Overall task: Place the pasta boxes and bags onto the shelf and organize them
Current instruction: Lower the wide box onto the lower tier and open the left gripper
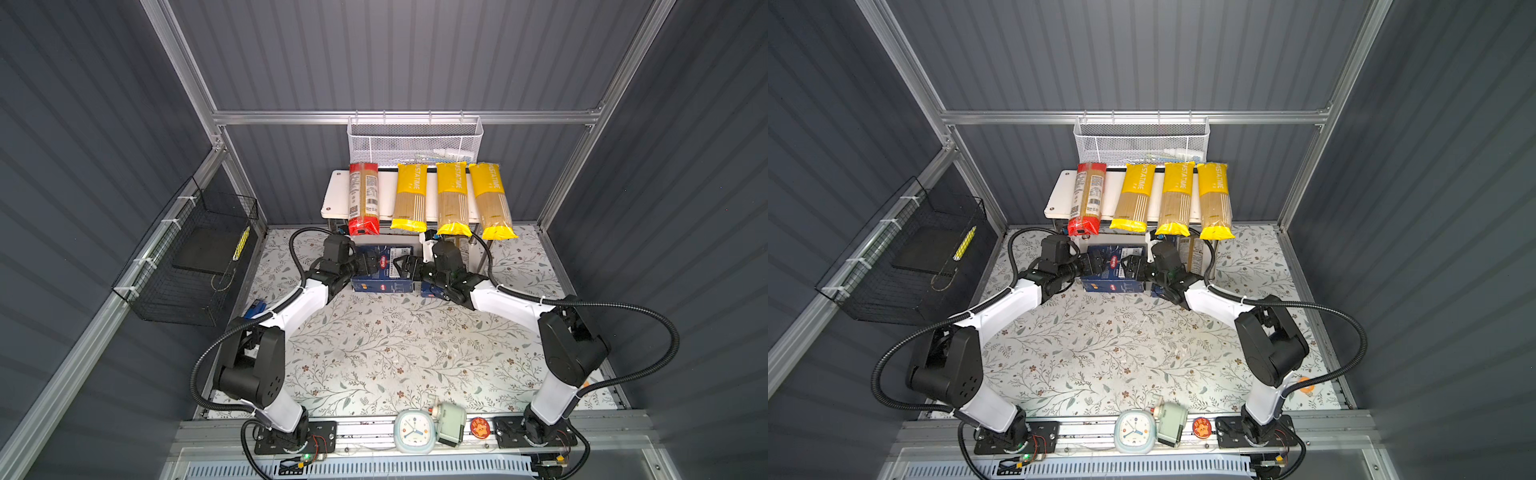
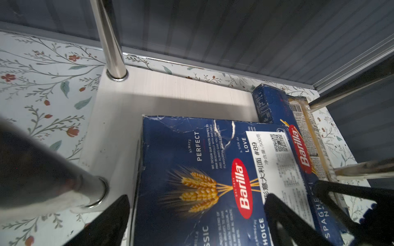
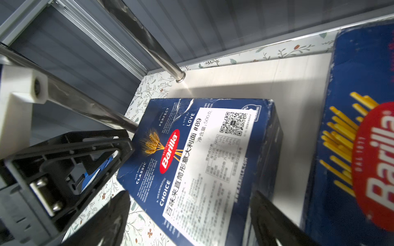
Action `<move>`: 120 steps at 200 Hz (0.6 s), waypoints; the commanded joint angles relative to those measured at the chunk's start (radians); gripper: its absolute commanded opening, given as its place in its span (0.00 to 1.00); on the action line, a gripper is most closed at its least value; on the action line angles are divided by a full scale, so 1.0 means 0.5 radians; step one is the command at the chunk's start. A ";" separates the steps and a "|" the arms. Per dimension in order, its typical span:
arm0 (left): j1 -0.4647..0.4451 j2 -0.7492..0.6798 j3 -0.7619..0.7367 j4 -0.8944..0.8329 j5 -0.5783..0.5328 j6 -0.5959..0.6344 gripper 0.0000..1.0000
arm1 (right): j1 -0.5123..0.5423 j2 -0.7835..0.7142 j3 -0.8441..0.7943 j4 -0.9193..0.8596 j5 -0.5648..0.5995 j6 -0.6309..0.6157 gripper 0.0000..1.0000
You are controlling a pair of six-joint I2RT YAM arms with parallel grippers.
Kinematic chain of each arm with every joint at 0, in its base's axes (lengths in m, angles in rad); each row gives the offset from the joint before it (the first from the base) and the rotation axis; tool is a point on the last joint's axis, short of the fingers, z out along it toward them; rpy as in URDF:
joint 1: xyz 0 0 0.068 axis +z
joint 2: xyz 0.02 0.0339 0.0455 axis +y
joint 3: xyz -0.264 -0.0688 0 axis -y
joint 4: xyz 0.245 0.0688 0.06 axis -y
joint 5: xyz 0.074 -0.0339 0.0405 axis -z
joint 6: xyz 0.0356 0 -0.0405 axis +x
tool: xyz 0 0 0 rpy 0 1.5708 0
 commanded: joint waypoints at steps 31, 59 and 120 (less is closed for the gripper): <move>-0.014 -0.112 -0.039 -0.207 -0.148 0.087 0.99 | 0.015 -0.186 -0.143 -0.144 0.044 -0.078 0.89; -0.013 -0.248 -0.101 -0.301 -0.179 0.102 0.99 | 0.083 -0.366 -0.276 -0.239 -0.038 -0.143 0.88; -0.006 -0.619 -0.376 -0.469 -0.087 -0.001 0.99 | 0.404 -0.417 -0.310 -0.325 -0.194 -0.287 0.86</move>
